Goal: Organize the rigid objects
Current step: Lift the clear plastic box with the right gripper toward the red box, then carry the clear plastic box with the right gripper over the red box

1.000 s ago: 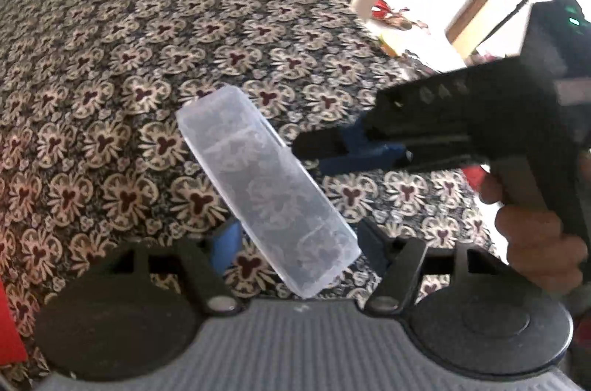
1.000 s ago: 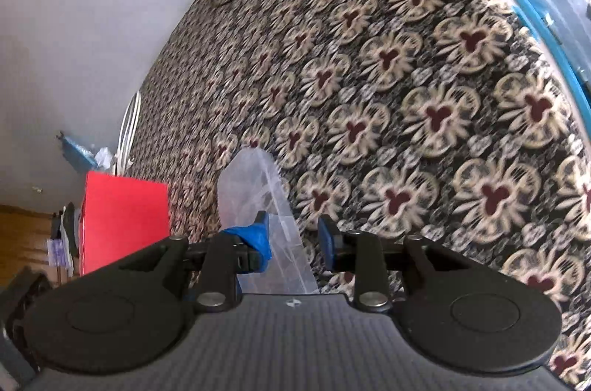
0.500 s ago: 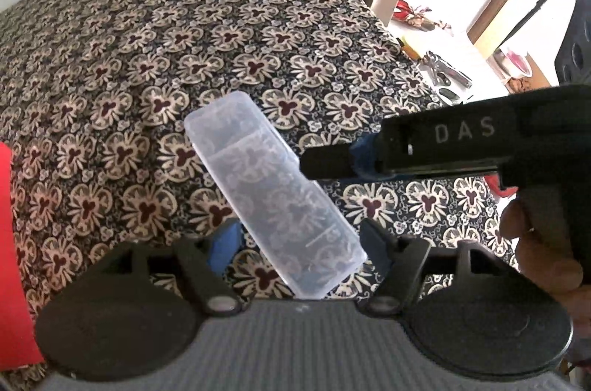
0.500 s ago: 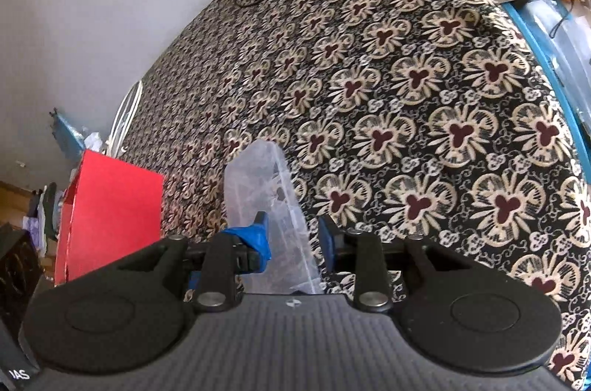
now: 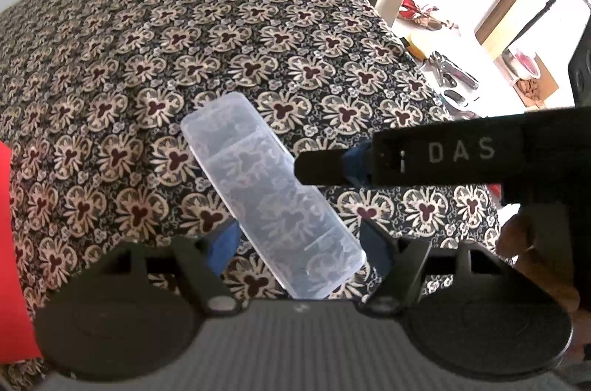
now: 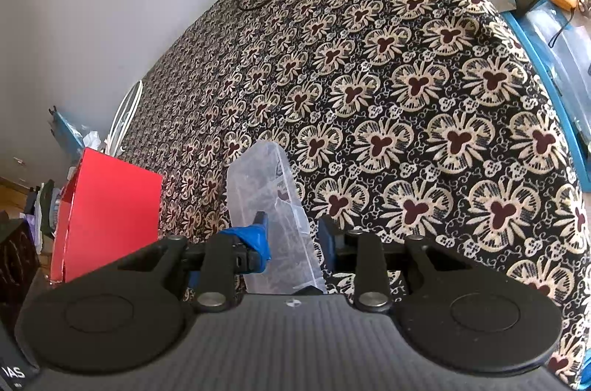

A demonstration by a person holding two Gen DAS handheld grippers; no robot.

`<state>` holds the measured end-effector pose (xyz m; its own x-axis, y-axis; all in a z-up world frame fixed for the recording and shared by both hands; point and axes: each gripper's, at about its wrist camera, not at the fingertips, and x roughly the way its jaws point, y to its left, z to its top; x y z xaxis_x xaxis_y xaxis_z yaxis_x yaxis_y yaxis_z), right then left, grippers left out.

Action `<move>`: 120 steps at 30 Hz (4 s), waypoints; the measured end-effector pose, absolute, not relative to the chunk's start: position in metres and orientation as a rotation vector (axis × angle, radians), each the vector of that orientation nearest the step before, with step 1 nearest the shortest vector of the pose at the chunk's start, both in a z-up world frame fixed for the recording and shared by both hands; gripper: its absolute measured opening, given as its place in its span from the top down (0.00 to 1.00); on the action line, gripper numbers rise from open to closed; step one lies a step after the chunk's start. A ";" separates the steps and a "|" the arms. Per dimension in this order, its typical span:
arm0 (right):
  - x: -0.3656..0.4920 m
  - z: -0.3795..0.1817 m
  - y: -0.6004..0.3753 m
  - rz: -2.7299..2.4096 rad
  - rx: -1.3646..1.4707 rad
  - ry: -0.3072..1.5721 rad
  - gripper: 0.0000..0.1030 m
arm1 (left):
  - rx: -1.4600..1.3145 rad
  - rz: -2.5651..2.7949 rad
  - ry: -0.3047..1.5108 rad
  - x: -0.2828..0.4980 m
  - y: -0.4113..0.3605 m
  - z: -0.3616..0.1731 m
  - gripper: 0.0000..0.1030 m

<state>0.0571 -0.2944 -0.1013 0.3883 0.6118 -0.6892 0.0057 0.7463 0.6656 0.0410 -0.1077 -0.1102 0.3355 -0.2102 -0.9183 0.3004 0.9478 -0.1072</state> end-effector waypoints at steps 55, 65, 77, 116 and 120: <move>0.071 -0.116 -0.277 0.475 0.682 1.117 0.85 | 0.079 -0.302 1.195 0.064 -0.091 -0.120 0.45; 0.069 -0.123 -0.268 0.489 0.741 1.134 0.83 | 0.124 -0.275 1.202 0.066 -0.093 -0.122 0.47; 0.057 -0.127 -0.262 0.526 0.731 1.153 0.82 | 0.157 -0.262 1.213 0.055 -0.088 -0.117 0.48; -0.076 -0.085 -0.129 0.731 0.614 1.185 0.82 | 0.149 -0.282 1.160 -0.078 0.025 -0.059 0.48; -0.090 -0.075 -0.100 0.715 0.612 1.177 0.82 | 0.173 -0.328 1.150 -0.096 0.050 -0.047 0.48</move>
<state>-0.0905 -0.1002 -0.0749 0.2181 0.7703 -0.5992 -0.1769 0.6350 0.7520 -0.0960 0.0501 -0.0474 0.3677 -0.1654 -0.9151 0.3417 0.9393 -0.0324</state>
